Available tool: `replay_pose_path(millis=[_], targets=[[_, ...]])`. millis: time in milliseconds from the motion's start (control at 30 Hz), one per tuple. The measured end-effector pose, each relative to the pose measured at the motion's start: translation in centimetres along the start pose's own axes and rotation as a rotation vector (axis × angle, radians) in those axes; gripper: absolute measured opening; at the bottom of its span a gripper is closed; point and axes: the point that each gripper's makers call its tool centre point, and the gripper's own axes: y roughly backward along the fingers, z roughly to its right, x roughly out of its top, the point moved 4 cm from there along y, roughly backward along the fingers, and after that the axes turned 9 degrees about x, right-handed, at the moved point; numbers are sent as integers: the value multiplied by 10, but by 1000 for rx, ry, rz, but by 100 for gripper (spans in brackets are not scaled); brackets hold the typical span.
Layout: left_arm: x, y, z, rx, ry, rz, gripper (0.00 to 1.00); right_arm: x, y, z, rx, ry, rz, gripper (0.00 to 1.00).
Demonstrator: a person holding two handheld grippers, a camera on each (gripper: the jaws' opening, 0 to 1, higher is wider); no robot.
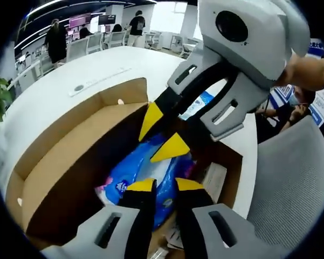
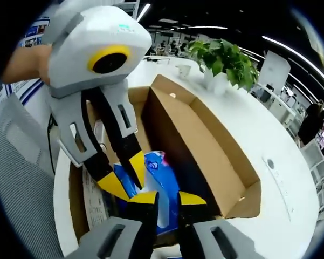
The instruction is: Operate the shoe box by opening the lid, removing the specified soft item, and placing it in the target area until the item is outside and the box remains undamaged.
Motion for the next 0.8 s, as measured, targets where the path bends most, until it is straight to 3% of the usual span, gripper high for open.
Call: replay_pose_path(millis=[200,367,800], targets=[[-2,-1,2,3,-17,4,5,-4,-3,1,-4,-7,-17,0],[-4,1,7,-8,-42,11,0,-2,1,3,-22,-4,2,0],[2,19,2,11,-69,14,0,15,12,6,-44,8,63,0]])
